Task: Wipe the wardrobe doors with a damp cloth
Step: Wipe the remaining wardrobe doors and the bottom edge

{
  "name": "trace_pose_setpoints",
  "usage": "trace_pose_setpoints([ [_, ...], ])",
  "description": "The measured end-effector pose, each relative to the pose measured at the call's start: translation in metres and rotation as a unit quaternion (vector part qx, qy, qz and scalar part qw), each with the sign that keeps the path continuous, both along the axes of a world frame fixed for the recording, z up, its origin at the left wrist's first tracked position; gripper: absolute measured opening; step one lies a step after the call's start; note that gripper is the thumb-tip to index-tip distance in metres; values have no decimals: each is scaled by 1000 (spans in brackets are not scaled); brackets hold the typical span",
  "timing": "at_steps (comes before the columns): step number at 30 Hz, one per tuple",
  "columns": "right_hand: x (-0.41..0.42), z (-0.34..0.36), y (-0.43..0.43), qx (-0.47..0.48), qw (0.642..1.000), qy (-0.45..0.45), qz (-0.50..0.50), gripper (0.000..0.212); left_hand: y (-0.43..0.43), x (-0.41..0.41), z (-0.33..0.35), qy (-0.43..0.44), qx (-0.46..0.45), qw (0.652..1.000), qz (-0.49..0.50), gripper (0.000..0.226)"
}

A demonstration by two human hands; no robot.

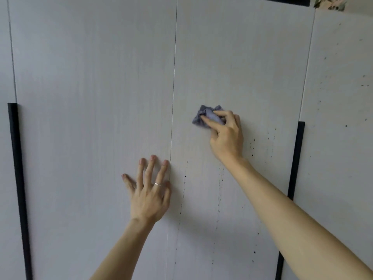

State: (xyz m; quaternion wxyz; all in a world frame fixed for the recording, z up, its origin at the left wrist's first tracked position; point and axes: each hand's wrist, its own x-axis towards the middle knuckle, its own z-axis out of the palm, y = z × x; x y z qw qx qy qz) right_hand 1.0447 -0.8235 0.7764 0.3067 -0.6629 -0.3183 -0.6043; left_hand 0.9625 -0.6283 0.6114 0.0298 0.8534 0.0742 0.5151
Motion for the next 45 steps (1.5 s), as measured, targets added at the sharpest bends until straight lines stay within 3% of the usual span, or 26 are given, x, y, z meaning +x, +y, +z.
trace_pose_setpoints([
  [2, 3, -33, 4, -44, 998, -40, 7, 40, -2, 1, 1, 3, -19, 1000, -4, 65],
  [5, 6, -102, -6, -182, 975, -121, 37, 43, -9, -1, 6, 4, -39, 999, -7, 63],
  [8, 22, -97, -27, -275, 948, -159, 15, 42, -21, 2, 20, -3, -12, 1000, -21, 61],
  [10, 32, -60, -38, -241, 957, -163, -6, 46, -23, 5, 28, 4, -2, 1000, -16, 58],
  [13, 36, -4, -63, -49, 996, -69, -19, 46, -25, 8, 27, 11, -16, 1000, -2, 56],
  [16, 41, -6, -72, 41, 999, -24, -10, 45, -25, 7, 24, 18, -16, 1000, -2, 56],
  [22, 47, -116, -86, -159, 978, -134, 20, 37, -26, 5, 30, 29, -18, 999, 6, 56],
  [25, 50, -92, -98, -238, 960, -150, 7, 44, -28, 1, 30, 37, -19, 999, 16, 61],
  [29, 47, 6, -105, -55, 997, -51, 4, 45, -27, 0, 31, 41, -13, 999, 31, 59],
  [31, 48, 21, -102, 8, 1000, -20, 6, 43, -29, 2, 27, 36, -18, 999, 35, 59],
  [34, 55, -25, -97, 0, 999, -48, 23, 45, -33, 7, 22, 29, -44, 998, 30, 61],
  [37, 60, -103, -105, -61, 994, -82, 33, 40, -33, 10, 19, 34, -52, 998, 19, 61],
  [39, 61, -118, -114, -110, 988, -102, 32, 38, -31, 10, 19, 41, -44, 998, 21, 60],
  [42, 64, -76, -123, -131, 984, -117, 9, 43, -28, 7, 18, 47, -38, 998, 25, 60],
  [45, 70, -7, -133, -15, 999, -48, -13, 48, -28, 7, 17, 38, -40, 998, 26, 60],
])
